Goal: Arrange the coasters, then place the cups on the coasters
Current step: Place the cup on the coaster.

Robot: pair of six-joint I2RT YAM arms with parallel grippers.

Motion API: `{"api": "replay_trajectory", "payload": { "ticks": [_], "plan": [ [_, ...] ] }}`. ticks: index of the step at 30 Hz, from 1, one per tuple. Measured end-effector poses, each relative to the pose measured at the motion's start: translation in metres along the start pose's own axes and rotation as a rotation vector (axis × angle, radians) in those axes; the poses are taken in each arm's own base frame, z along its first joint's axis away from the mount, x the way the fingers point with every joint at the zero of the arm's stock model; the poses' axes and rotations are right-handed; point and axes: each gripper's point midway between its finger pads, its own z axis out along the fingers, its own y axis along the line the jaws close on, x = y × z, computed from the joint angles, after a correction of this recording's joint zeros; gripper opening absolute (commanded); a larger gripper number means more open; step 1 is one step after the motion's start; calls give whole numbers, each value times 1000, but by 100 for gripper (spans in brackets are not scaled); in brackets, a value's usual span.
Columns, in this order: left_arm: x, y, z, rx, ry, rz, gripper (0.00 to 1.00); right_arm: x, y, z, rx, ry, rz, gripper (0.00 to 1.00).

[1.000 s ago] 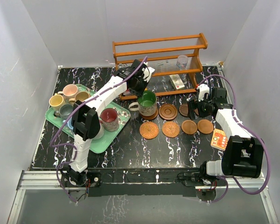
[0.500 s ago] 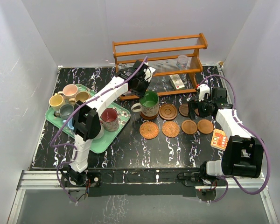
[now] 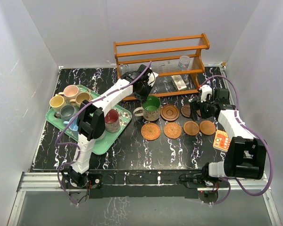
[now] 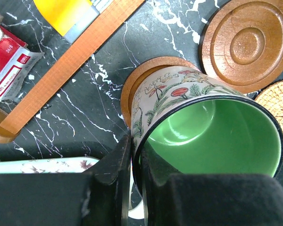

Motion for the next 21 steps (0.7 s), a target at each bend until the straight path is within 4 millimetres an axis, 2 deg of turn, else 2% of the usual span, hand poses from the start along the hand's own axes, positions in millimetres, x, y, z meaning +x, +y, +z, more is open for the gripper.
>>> {"api": "replay_trajectory", "payload": {
  "ticks": [21],
  "plan": [
    [-1, 1, 0, -9, -2, 4, 0, 4, 0, 4, -6, 17, 5, 98]
  ]
}}
